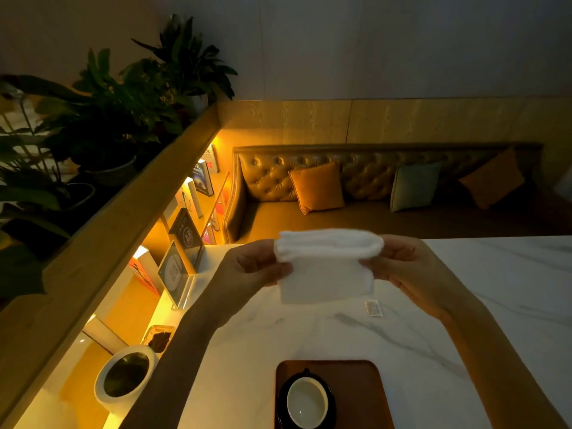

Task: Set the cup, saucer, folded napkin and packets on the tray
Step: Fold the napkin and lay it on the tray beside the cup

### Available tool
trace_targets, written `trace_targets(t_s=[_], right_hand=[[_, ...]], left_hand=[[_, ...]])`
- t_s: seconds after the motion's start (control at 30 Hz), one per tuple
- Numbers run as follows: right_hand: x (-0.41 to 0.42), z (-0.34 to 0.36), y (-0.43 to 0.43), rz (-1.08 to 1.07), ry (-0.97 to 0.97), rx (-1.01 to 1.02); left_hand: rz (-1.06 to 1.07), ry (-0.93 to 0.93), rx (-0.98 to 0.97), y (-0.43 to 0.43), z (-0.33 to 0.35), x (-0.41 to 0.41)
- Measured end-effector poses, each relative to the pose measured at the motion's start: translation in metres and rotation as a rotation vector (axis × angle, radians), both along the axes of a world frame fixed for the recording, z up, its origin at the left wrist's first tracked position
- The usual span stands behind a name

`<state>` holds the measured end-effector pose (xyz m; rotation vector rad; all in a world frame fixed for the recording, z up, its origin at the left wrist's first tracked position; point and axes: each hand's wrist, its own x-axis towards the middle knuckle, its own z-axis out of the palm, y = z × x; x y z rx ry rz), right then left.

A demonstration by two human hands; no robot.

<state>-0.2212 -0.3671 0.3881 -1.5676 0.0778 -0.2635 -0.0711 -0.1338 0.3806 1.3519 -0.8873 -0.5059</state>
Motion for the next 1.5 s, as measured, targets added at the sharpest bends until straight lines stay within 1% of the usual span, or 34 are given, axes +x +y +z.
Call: trace_targets(t_s=[0.1, 0.23, 0.37, 0.47, 0.57, 0.63, 0.7, 0.73, 0.8, 0.9, 0.97, 1.07, 1.13, 1.17, 1.2, 1.27, 1.3, 1.33, 1.4, 1.43, 1.5], right_hand=[[-0.004, 0.014, 0.007, -0.057, -0.119, -0.095], [-0.004, 0.025, 0.011, -0.041, -0.234, -0.235], [-0.009, 0.037, 0.015, -0.018, -0.339, -0.294], [-0.009, 0.038, 0.015, -0.022, -0.367, -0.294], [-0.006, 0.034, 0.013, -0.010, -0.368, -0.294], [-0.004, 0.028, 0.011, -0.019, -0.365, -0.305], [-0.001, 0.021, 0.012, -0.046, -0.341, -0.298], [0.001, 0.015, 0.011, -0.059, -0.302, -0.261], [0.004, 0.003, 0.011, -0.060, -0.191, -0.124], [0.007, -0.016, 0.012, -0.016, 0.001, 0.163], [0.006, -0.028, 0.015, -0.045, 0.078, 0.229], [0.002, -0.049, 0.017, -0.068, 0.123, 0.136], [-0.002, -0.060, 0.017, -0.081, 0.151, 0.111], [-0.003, -0.066, 0.016, -0.101, 0.164, 0.099], [-0.004, -0.071, 0.015, -0.126, 0.177, 0.080], [-0.007, -0.077, 0.017, -0.179, 0.183, -0.003], [-0.007, -0.081, 0.018, -0.205, 0.179, -0.046], [-0.009, -0.085, 0.019, -0.224, 0.174, -0.075], [-0.012, -0.091, 0.020, -0.249, 0.165, -0.066], [-0.013, -0.095, 0.019, -0.262, 0.169, -0.044], [-0.015, -0.099, 0.018, -0.264, 0.197, 0.024]], left_hand=[[-0.054, -0.242, -0.073, 0.003, 0.015, -0.002], [-0.116, -0.449, -0.073, 0.004, 0.028, 0.002], [-0.088, -0.672, -0.110, 0.004, 0.033, 0.003], [-0.108, -0.759, -0.135, 0.004, 0.034, 0.003], [-0.077, -0.767, -0.136, 0.002, 0.029, 0.005], [-0.027, -0.710, -0.140, -0.001, 0.023, 0.004], [-0.005, -0.582, -0.155, -0.005, 0.013, 0.002], [0.000, -0.527, -0.162, -0.008, 0.007, 0.001], [0.018, -0.451, -0.167, -0.012, -0.006, -0.001], [0.044, -0.339, -0.152, -0.014, -0.023, -0.002], [0.071, -0.301, -0.103, -0.013, -0.033, -0.004], [0.092, -0.279, -0.019, -0.008, -0.048, -0.009], [0.084, -0.192, 0.036, -0.005, -0.059, -0.011], [0.068, -0.108, 0.058, -0.003, -0.065, -0.013], [0.044, 0.016, 0.069, -0.003, -0.071, -0.016], [0.014, 0.313, 0.102, -0.003, -0.076, -0.022], [0.022, 0.422, 0.149, -0.004, -0.077, -0.024], [0.036, 0.474, 0.218, -0.005, -0.079, -0.026], [0.028, 0.458, 0.358, -0.007, -0.081, -0.028], [0.013, 0.445, 0.394, -0.008, -0.082, -0.029], [0.011, 0.459, 0.396, -0.010, -0.084, -0.031]])
